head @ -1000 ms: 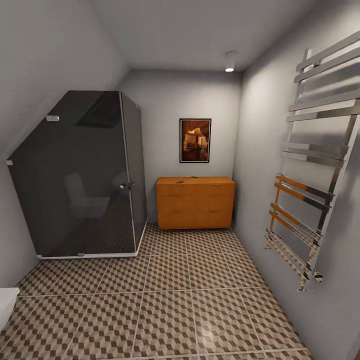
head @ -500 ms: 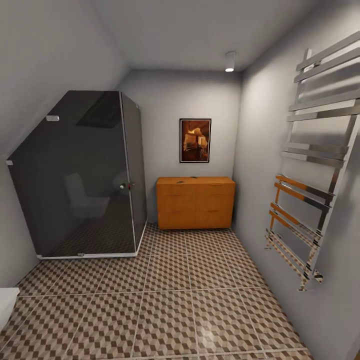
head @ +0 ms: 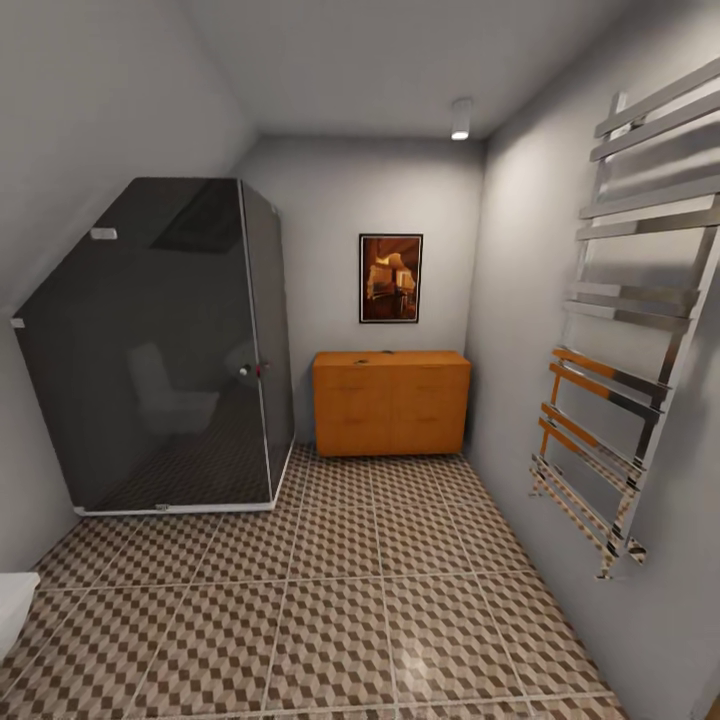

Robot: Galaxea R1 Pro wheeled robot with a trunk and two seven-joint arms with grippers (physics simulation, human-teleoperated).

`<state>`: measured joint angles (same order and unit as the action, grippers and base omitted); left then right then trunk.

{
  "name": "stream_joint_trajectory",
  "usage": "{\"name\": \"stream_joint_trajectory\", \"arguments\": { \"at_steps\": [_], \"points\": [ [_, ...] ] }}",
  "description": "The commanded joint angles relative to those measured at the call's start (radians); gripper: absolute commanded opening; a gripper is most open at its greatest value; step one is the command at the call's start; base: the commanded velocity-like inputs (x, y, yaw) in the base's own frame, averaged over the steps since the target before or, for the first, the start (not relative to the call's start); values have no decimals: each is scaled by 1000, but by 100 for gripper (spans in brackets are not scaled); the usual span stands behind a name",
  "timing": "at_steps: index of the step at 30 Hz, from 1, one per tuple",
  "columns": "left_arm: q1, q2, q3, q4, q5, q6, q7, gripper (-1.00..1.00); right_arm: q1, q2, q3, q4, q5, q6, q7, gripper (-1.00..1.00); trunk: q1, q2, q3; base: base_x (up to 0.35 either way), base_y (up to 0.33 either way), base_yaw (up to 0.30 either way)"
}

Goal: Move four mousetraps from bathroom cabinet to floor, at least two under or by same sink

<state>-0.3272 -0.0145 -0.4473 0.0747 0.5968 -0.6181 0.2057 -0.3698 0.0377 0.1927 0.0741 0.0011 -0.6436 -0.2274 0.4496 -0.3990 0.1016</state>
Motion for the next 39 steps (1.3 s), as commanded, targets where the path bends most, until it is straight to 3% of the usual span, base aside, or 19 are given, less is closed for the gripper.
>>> {"name": "stream_joint_trajectory", "arguments": {
  "at_steps": [1,21,39],
  "points": [
    [-1,-1,-6,3,-5,-3,8,100,-1,1,8,4,0,-4,-7,100,0,-1,-2,0,0,0],
    [-1,1,-5,3,-5,-3,9,100,-1,1,8,4,0,-2,-7,100,0,-1,-34,0,0,0],
    [-1,1,-5,3,-5,-3,7,100,-1,1,8,4,0,-2,-6,100,0,-1,-39,0,0,0]
  ]
}}
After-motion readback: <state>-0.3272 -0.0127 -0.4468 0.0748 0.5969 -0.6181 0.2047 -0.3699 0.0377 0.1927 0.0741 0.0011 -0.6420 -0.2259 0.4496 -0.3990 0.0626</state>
